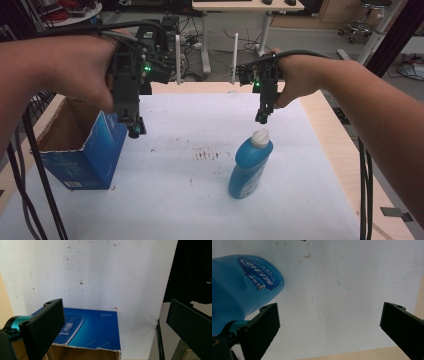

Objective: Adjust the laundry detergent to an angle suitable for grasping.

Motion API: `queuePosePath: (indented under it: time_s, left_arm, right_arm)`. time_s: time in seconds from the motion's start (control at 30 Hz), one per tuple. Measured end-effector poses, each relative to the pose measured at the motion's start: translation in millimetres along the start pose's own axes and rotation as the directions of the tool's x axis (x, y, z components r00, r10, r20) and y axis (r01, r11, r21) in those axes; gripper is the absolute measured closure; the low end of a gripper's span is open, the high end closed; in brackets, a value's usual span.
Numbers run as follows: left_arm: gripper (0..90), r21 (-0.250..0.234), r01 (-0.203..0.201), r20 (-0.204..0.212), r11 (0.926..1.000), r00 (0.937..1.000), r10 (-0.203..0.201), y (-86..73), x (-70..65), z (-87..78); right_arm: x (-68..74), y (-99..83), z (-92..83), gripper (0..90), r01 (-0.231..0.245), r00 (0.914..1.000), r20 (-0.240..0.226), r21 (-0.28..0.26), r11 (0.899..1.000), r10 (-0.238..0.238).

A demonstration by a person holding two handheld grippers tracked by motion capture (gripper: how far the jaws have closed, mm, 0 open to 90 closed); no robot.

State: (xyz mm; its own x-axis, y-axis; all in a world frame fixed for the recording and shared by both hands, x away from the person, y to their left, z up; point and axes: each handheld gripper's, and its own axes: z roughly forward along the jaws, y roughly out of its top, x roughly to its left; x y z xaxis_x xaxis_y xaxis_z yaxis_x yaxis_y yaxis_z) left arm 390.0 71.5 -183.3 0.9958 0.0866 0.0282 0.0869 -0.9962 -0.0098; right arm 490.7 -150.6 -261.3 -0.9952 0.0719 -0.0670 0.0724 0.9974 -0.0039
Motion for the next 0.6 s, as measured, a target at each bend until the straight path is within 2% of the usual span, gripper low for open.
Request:
queuePosePath:
  time_s: [0.23,0.6]
  left_arm:
    - [1.7,0.002,0.005,0.006,1.0,1.0,-0.005,-0.3,0.5,0.5]
    - [1.7,0.01,0.008,-0.001,0.9999,1.0,-0.008,-1.2,-0.3,1.9]
  right_arm:
    - [-3.2,-0.2,-2.2,1.9,0.0,1.0,0.0,-0.018,1.0,0.0]
    - [-4.0,0.3,0.5,1.9,-0.001,1.0,0.006,-0.01,1.0,0.001]
